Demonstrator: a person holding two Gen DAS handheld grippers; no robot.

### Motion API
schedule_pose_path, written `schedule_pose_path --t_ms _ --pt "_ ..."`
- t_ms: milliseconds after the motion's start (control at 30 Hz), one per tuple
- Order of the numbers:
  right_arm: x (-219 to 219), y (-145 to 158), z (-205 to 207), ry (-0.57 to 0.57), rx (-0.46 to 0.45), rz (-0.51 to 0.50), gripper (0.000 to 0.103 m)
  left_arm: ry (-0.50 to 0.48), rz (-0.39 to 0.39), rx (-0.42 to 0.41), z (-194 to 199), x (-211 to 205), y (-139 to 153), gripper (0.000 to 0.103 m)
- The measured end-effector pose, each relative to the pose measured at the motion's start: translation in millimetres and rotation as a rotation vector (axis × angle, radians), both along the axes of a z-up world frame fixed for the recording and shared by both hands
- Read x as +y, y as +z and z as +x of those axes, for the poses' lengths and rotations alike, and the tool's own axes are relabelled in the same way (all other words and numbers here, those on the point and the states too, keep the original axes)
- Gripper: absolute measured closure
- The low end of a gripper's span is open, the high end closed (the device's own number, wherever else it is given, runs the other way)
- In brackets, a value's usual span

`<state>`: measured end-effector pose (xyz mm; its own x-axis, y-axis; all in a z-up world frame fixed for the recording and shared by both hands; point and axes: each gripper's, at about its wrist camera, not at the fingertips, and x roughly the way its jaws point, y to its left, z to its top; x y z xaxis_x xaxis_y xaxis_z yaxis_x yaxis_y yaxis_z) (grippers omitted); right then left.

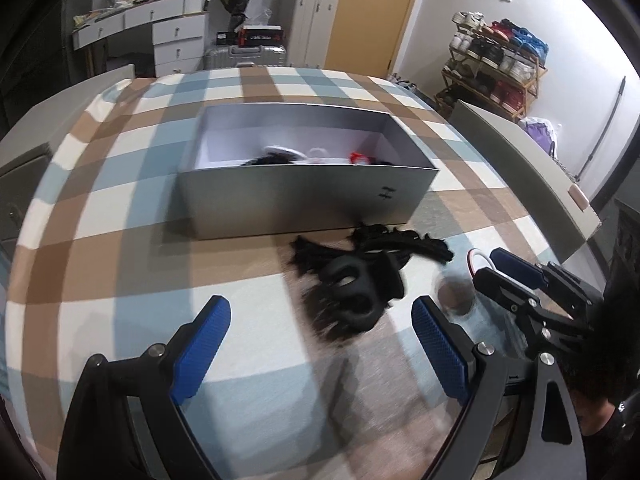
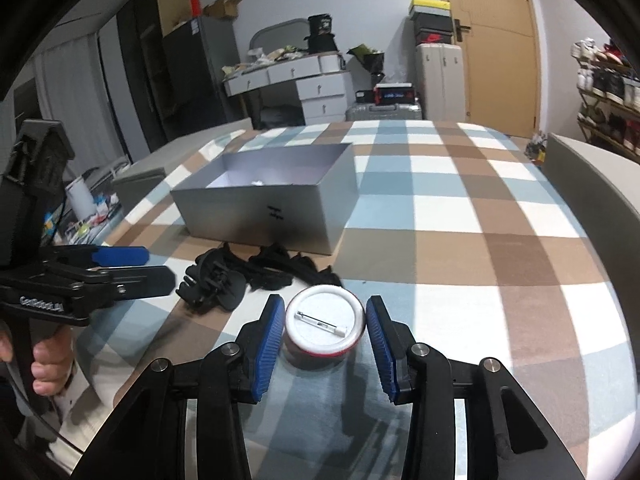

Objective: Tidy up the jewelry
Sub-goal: 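Grasp the white badge with right gripper while left grasps black claw clip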

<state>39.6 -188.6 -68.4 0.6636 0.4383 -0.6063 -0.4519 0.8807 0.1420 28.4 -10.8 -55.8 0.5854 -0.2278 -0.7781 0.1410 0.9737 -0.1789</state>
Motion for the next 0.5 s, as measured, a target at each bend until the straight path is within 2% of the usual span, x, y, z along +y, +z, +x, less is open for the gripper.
schedule_pose_path --t_ms 167,500 --pt "-10.3 2.5 -3.8 -0.014 -0.003 0.014 0.062 -0.029 0.002 0.038 11.5 -16.2 -5.4 0.014" --pt "-18.3 8.8 -10.2 0.006 -0.032 0.039 0.062 -0.042 -0.009 0.023 15.2 -20.6 -7.7 0.014"
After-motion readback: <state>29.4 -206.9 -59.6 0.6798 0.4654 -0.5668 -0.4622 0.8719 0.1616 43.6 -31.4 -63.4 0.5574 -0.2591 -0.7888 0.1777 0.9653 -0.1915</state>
